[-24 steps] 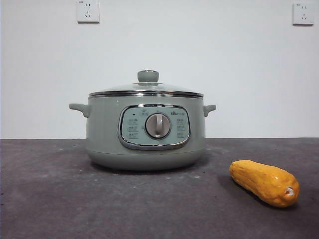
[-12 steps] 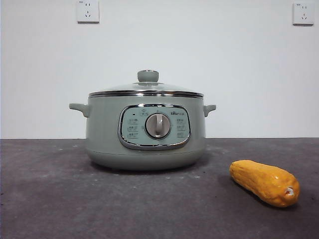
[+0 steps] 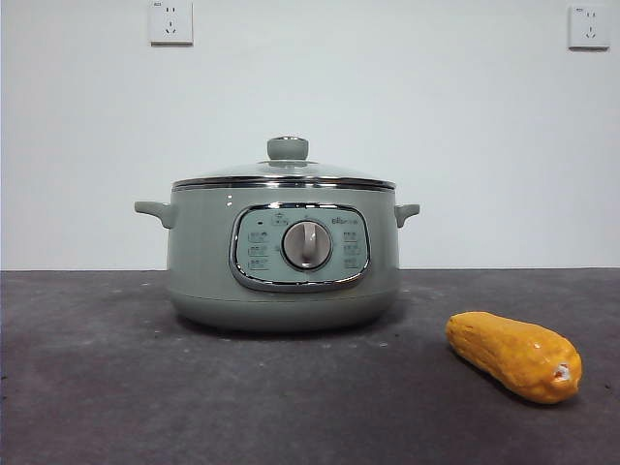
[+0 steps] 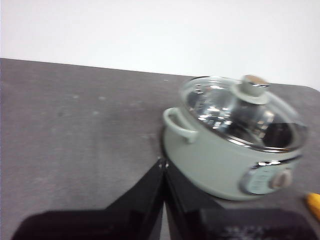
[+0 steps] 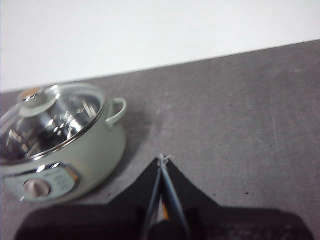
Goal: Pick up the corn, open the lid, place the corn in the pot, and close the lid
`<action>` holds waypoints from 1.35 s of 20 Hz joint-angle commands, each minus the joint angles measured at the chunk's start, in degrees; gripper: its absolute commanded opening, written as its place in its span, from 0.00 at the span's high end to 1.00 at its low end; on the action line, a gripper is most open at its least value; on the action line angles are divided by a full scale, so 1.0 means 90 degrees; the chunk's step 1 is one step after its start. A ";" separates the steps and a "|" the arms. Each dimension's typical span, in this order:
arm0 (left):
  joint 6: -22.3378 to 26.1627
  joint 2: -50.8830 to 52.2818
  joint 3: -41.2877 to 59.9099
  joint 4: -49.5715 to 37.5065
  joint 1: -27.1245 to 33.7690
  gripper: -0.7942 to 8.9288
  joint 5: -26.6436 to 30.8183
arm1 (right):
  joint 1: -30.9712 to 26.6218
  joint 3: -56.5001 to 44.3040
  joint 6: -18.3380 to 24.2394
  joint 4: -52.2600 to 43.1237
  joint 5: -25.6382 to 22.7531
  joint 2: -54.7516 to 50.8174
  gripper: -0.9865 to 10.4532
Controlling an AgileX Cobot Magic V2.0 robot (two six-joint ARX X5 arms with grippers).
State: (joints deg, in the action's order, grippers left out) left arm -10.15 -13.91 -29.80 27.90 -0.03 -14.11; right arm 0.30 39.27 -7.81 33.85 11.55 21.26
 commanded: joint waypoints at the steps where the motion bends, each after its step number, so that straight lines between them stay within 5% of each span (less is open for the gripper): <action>1: 0.0126 -0.0253 -0.0444 0.0311 -0.0002 0.93 -0.0311 | 0.0007 0.0690 0.0515 0.0459 0.0185 0.0488 0.92; 11: 0.1018 -0.1326 -0.2067 0.2018 -0.0002 0.93 -0.1219 | 0.0007 0.2450 0.1600 0.2443 0.0750 0.1948 0.92; 21: 0.1229 -0.1843 -0.2538 0.2458 -0.0007 0.91 -0.1673 | 0.0015 0.2693 0.1603 0.2771 0.0843 0.2239 0.89; 22: 0.1224 -0.1848 -0.2540 0.2455 -0.0007 0.85 -0.1727 | 0.0015 0.2693 0.1600 0.2769 0.0843 0.2242 0.82; 25: 0.1078 -0.1877 -0.2540 0.2458 -0.0007 0.27 -0.1773 | 0.0015 0.2693 0.1523 0.2769 0.0845 0.2317 0.39; 27: 0.1081 -0.1887 -0.2543 0.2460 -0.0007 0.24 -0.1787 | 0.0015 0.2693 0.1484 0.2795 0.0954 0.2421 0.33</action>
State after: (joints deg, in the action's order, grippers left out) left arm -0.10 -30.92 -52.56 50.13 -0.05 -29.85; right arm 0.32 63.22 5.80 59.11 19.99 42.87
